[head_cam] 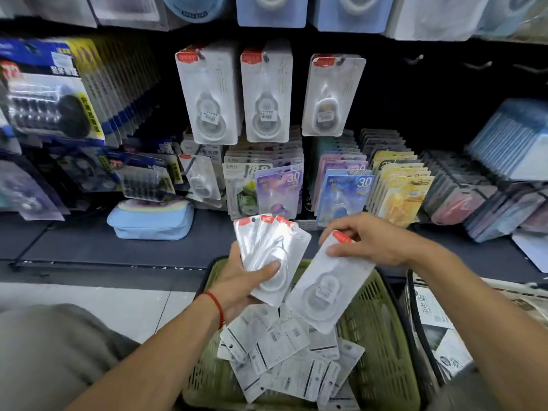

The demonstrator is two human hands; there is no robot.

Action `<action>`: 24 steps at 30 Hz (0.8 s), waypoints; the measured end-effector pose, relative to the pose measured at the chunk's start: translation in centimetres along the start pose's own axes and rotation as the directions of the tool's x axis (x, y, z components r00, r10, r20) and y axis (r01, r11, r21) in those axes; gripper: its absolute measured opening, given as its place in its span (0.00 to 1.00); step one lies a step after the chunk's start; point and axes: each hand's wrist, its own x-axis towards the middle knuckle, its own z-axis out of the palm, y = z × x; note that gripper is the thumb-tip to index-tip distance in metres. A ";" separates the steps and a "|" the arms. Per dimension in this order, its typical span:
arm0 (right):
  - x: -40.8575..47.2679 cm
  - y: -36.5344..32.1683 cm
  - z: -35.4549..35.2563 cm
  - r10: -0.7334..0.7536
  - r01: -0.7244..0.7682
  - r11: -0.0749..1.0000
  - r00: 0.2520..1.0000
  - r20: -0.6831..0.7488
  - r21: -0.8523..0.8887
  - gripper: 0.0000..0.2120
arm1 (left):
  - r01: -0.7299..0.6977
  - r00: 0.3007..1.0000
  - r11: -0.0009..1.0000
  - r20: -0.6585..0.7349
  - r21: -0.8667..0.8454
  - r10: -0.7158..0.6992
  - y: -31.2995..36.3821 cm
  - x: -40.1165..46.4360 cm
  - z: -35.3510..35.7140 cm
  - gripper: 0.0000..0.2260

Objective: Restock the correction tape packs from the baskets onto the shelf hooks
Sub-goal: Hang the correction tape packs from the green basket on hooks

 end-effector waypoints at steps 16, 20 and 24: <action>-0.1 -7.0 -3.1 0.144 0.213 0.930 0.536 -0.832 0.299 0.21 | -0.291 0.935 0.949 0.175 -0.124 0.309 13.5 0.7 8.6 0.38; -0.4 -6.3 -1.3 0.096 0.173 0.898 0.819 -0.565 0.404 0.19 | -0.399 0.900 0.911 0.143 -0.108 0.411 16.2 1.5 8.4 0.42; 0.9 -6.1 -1.0 0.106 0.243 0.837 0.808 -0.579 0.491 0.04 | -0.396 0.886 0.908 0.203 -0.139 0.418 16.8 2.3 7.7 0.39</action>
